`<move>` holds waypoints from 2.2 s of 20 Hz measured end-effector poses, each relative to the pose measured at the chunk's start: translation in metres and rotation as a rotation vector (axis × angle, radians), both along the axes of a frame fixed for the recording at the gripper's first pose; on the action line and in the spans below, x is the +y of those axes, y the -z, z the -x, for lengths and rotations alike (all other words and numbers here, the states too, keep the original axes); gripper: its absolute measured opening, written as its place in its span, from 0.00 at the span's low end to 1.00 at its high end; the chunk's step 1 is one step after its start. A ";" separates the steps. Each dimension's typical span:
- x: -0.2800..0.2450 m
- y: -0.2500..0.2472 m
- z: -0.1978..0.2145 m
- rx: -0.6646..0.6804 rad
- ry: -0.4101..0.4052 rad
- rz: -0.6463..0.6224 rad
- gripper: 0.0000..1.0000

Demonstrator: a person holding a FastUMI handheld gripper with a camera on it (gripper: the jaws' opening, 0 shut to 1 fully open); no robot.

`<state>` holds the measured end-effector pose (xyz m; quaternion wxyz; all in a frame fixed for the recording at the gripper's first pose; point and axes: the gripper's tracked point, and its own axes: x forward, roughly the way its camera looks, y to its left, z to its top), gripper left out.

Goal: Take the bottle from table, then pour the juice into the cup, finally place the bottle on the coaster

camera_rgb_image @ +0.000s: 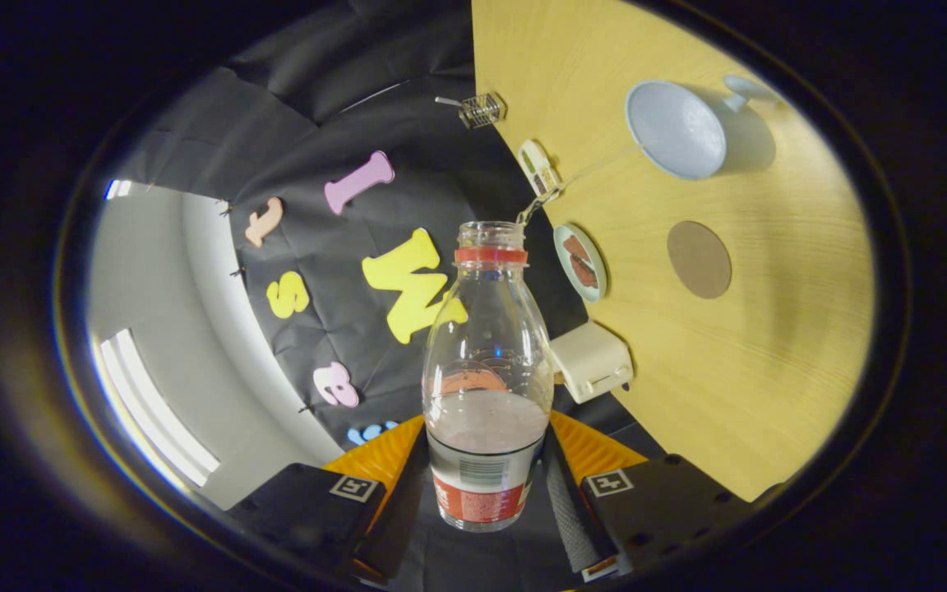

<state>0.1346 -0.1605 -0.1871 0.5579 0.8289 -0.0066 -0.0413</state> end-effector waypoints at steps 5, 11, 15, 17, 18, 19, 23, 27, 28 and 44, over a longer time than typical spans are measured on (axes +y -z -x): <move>-0.002 -0.009 0.000 -0.013 0.002 -0.016 0.77; -0.001 -0.012 0.002 -0.015 0.005 -0.033 0.77; -0.006 -0.013 0.002 -0.016 0.011 -0.053 0.77; -0.009 -0.014 0.002 -0.013 0.017 -0.053 0.77; -0.011 -0.016 0.002 -0.012 0.018 -0.050 0.76; -0.012 -0.017 0.002 -0.014 0.020 -0.051 0.76; -0.016 -0.018 0.001 -0.020 0.028 -0.079 0.76; -0.019 -0.018 0.000 -0.022 0.027 -0.088 0.76; -0.020 -0.018 0.001 -0.019 0.028 -0.089 0.76; -0.022 -0.015 0.007 -0.005 0.006 0.059 0.77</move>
